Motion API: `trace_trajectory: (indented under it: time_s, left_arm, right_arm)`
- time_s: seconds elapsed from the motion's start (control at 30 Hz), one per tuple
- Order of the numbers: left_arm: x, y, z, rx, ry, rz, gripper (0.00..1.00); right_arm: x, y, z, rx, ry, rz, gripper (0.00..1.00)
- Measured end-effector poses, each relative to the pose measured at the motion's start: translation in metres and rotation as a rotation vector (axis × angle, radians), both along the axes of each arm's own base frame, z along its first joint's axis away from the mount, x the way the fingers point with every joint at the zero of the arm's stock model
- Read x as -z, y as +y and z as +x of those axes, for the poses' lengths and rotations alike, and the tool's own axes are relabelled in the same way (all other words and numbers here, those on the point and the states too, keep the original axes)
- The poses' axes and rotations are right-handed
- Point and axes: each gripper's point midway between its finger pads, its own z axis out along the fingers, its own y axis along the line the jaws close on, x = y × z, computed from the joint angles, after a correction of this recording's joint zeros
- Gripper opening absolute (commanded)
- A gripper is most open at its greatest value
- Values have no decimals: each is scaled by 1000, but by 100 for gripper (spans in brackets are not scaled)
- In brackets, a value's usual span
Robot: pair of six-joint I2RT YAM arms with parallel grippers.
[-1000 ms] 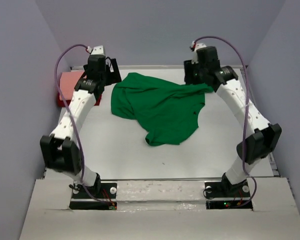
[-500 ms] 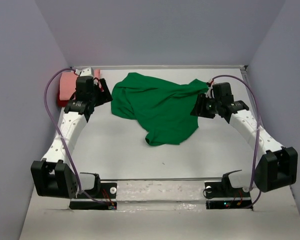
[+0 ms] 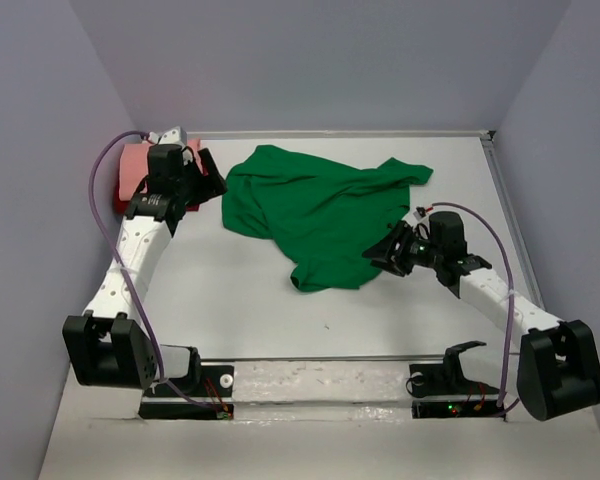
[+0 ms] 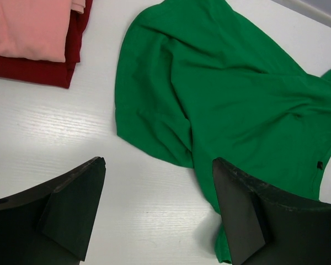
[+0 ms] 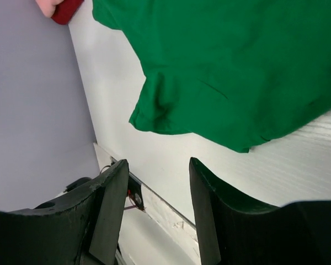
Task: Fold and stack the t-shirts
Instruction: Flatten out the tshirt
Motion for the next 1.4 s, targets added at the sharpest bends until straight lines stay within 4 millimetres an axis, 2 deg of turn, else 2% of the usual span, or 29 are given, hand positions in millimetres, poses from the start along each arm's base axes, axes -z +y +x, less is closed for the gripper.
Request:
trace_trajectory:
  time_s: [0.17,0.33,0.53,0.67,0.93,1.07,1.13,1.33,1.37,1.4]
  left_arm:
    - [5,-2,3,4,21,-18,88]
    - [-8,-5,8,12,1,-43,88]
    - [-27,-7,15,21,-39,-55,88]
    - [-26,-8,18,24,-34,-58,88]
    - [-22,-7,19,23,-24,-66,88]
    - [-22,-8,19,23,-24,-67,88]
    - [-22,-7,19,23,-24,-67,88]
    - [-22,-5,20,17,-23,-67,88]
    - [-22,-5,19,18,-23,-68,88]
    - [-22,-5,20,19,-23,-69,88]
  right_arm:
    - [10,1,1,9,28,10,53]
    - [31,1,1,14,70,4,53]
    - [67,-4,-17,43,170,-3,53]
    - [83,-8,-29,59,214,-15,53]
    - [90,-7,-30,58,217,-21,53]
    - [102,2,-32,23,258,-26,53]
    - [102,10,-30,-2,254,-22,53]
    - [102,44,-13,-80,234,-7,51]
    - [102,57,-10,-109,232,-6,50]
    - [102,61,-9,-119,228,-6,49]
